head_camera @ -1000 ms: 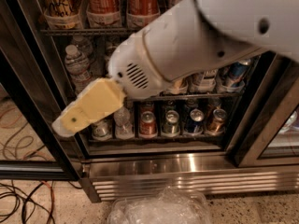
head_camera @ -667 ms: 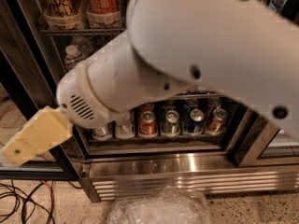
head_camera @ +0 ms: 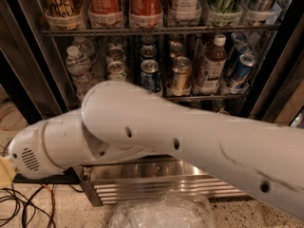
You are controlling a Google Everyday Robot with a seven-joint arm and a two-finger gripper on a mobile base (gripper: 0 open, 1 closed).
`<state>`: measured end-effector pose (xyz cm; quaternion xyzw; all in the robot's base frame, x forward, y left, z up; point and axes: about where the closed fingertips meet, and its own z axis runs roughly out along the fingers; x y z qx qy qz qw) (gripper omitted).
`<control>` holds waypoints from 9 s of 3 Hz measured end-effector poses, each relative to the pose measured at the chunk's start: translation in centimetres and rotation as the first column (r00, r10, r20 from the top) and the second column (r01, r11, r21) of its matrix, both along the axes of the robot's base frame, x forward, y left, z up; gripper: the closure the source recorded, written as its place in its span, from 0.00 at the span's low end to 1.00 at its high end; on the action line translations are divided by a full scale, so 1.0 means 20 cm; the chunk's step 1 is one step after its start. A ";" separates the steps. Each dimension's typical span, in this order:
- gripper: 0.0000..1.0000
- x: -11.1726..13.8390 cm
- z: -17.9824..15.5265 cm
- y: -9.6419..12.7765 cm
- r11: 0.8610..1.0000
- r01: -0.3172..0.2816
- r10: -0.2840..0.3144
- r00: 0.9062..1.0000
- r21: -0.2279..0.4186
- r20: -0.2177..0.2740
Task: Pick 7up can from bottom shelf of fridge
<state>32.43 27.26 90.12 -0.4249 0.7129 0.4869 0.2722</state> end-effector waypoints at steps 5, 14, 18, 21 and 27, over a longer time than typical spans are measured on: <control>0.00 0.05 -0.44 -0.16 0.874 0.438 -0.306 0.831 0.209 -0.464; 0.00 0.65 -0.92 -0.55 0.562 0.793 -0.820 0.497 0.235 0.284; 0.00 0.88 -1.13 -0.54 0.429 0.870 -0.868 0.322 0.245 0.378; 0.00 1.04 -1.32 -0.49 0.402 0.891 -0.843 0.270 0.210 0.465; 0.35 1.28 -1.42 -0.40 0.330 0.902 -0.847 0.151 0.280 0.510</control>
Offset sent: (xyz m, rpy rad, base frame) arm -0.0537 0.0871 -0.0454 0.5750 0.6502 -0.3691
